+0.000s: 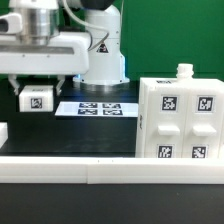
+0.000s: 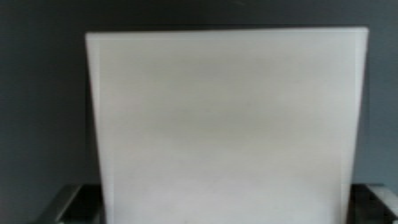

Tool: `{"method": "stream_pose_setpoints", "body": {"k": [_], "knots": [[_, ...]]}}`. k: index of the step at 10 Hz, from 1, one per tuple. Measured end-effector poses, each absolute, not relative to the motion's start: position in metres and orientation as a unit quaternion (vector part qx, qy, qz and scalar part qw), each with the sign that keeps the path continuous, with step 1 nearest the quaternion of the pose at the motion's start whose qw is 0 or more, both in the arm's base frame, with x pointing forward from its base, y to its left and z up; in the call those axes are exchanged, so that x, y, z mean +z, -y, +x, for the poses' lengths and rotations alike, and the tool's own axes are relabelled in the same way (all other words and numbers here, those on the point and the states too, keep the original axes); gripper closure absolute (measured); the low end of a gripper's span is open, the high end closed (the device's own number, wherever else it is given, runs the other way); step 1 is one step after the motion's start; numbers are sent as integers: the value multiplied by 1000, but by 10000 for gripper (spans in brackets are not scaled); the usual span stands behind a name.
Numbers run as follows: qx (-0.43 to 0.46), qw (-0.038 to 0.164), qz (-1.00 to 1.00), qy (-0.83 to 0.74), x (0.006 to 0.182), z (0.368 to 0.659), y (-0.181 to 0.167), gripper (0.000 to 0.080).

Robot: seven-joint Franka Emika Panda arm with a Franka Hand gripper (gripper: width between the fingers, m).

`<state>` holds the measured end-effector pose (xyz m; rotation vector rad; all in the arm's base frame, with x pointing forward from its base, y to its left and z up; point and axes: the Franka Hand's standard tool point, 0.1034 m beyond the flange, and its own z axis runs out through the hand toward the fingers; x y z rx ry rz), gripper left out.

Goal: Assemble cabinet

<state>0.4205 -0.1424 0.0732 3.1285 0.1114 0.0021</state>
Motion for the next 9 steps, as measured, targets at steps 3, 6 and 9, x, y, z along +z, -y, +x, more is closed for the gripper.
{"method": "stream_pose_setpoints", "body": {"k": [3, 6, 9], "knots": [[-3, -11, 1000, 20, 115, 445, 82, 236], [-2, -13, 1000, 22, 121, 457, 64, 236], [-3, -13, 1000, 22, 120, 457, 63, 236]]}}
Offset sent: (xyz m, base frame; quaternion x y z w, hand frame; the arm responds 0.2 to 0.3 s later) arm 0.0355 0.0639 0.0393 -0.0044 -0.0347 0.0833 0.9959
